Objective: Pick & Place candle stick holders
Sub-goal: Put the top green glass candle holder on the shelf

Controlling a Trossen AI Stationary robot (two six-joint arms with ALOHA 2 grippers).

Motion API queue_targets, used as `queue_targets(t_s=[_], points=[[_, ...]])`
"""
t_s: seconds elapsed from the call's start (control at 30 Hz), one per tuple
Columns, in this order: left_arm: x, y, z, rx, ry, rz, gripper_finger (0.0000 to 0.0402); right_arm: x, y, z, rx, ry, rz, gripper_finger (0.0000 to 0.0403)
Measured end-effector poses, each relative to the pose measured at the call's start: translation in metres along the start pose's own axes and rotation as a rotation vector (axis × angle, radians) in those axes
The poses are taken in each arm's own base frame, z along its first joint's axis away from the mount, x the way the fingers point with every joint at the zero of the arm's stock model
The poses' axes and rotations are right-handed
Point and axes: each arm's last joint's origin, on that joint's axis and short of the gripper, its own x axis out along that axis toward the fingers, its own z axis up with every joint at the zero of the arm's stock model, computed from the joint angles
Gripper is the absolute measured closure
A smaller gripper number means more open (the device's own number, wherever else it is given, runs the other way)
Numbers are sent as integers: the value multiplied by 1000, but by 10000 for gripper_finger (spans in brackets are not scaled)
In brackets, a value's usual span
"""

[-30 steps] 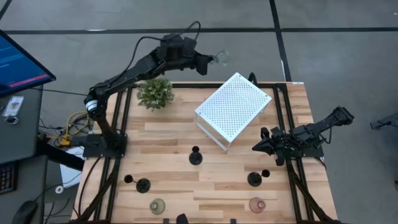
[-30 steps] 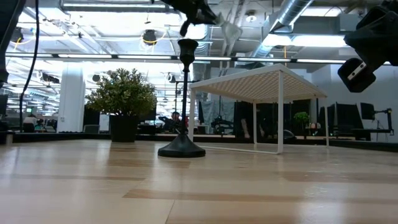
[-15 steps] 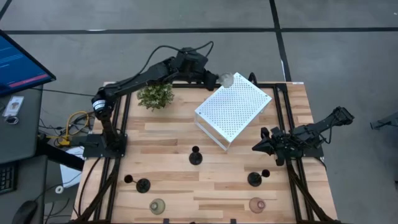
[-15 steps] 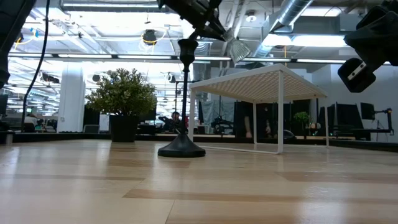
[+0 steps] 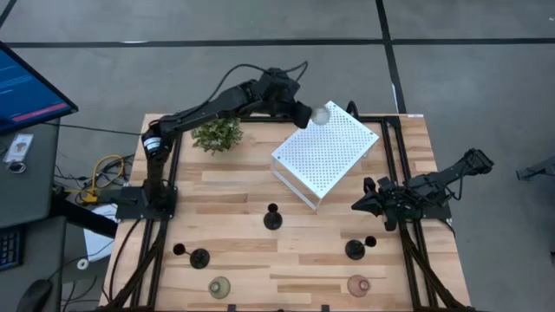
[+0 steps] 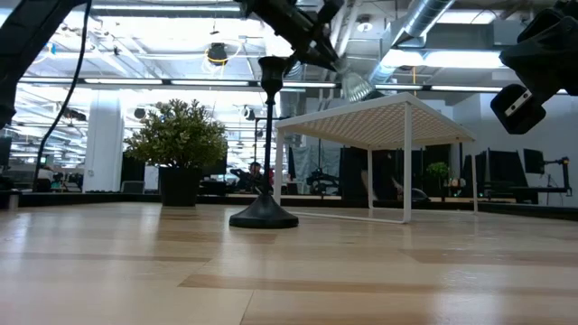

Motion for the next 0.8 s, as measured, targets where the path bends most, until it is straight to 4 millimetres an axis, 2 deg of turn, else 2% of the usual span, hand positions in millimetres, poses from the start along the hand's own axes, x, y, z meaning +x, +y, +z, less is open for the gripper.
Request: queue_targets(t_s=[0.2, 0.8], points=[[13, -6, -15, 12, 73, 13, 372, 0, 0, 0, 0, -1, 0, 401], [14, -12, -27, 51, 122, 86, 372, 0, 0, 0, 1, -1, 0, 401]])
